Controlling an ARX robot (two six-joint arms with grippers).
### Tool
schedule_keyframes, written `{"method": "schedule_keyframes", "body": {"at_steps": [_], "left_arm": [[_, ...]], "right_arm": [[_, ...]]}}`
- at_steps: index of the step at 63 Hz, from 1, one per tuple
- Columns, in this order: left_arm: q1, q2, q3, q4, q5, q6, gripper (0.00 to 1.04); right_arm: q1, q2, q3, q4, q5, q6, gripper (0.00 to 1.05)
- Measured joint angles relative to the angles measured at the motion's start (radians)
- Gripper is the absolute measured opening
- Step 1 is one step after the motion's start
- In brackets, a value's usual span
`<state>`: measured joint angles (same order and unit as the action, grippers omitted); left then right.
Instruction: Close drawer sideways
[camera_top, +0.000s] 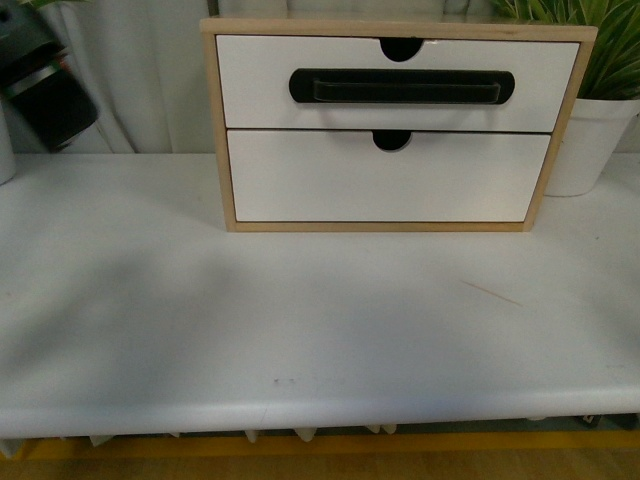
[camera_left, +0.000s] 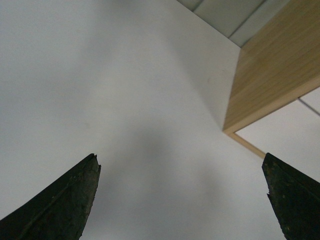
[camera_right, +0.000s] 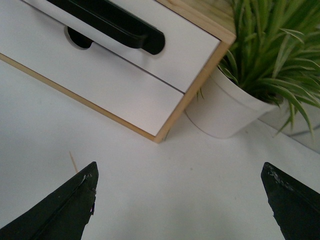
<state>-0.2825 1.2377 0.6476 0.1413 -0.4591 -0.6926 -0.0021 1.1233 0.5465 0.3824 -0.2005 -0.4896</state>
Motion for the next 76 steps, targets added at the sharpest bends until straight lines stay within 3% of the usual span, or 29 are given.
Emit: {"method": "schedule_keyframes", "body": {"at_steps": [10,28,44,49,55,61,76], "left_arm": [[0.032,-0.24,-0.172,-0.064,-0.033,0.102,0.99],[0.044,-0.663,-0.409,-0.282,-0.114,0.199,0.99],[0.048,-0.708,-0.425,-0.303,-0.117,0.204,0.99],[0.124,-0.785,-0.536,-0.039,0.145,0.351,0.86],[0.233,-0.864,-0.609,0.161,0.406,0.551,0.68],[0.275,-0.896,-0.631,0.2,0.444,0.623,0.52],[0.28,-0.977,-0.64,0.125,0.458,0.674,0.07]], "right_arm": [[-0.055,-0.304,-0.141,-0.136,0.008,0.08,0.96],[-0.161,-0.902,-0.309,-0.549,0.006,0.184,0.96],[-0.15,-0.941,-0.324,-0.563,0.02,0.201,0.95],[-0.057,-0.987,-0.381,-0.444,0.163,0.315,0.83],[-0.008,-1.017,-0.413,-0.41,0.186,0.409,0.66],[-0.002,-1.032,-0.436,-0.404,0.193,0.449,0.49],[-0.002,-1.059,-0.47,-0.396,0.196,0.473,0.06]]}}
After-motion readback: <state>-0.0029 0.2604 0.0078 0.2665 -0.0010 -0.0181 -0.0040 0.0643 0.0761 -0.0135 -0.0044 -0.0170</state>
